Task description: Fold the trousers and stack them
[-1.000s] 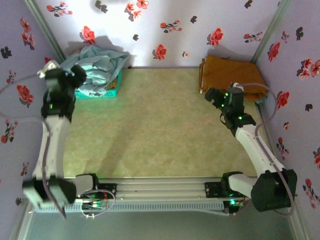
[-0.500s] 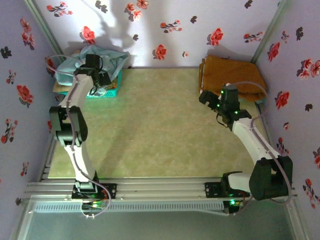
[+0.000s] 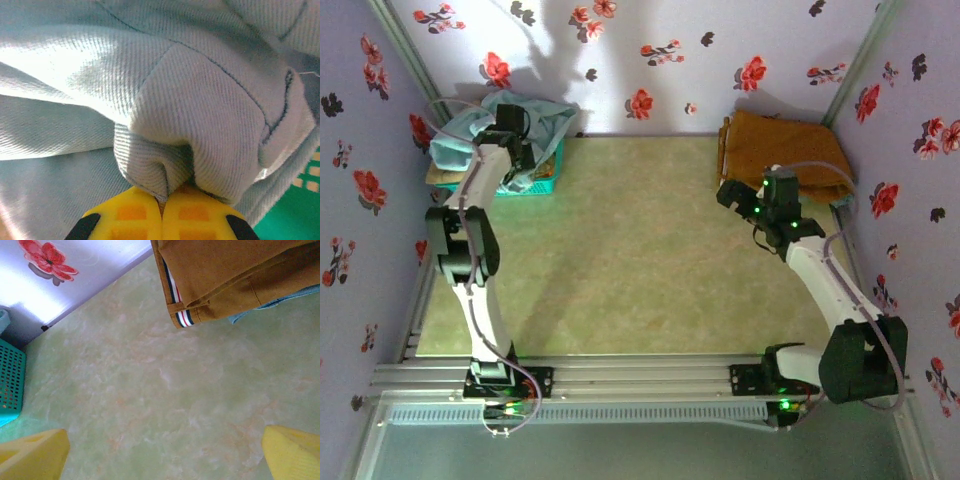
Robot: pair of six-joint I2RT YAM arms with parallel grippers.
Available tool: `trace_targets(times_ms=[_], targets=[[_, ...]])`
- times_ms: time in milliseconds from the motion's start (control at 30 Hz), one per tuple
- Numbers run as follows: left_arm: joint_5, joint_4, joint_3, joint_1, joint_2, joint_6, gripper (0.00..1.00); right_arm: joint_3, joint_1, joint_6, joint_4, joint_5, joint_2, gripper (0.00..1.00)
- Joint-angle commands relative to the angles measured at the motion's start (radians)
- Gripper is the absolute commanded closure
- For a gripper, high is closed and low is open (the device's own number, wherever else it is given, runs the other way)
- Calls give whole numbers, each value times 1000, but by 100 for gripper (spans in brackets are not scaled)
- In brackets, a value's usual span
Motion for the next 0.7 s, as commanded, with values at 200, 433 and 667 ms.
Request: trace_targets(times_ms=[200, 433, 667], targets=[[-46, 65, 31, -179, -366, 102, 100, 2, 6, 23, 32, -10, -21, 1], [-4, 118, 58, -418, -493, 179, 100, -8, 2, 27, 45, 19, -27, 1], [96, 186, 70, -668, -522, 253, 100, -20, -22, 58, 36, 86, -28, 1]])
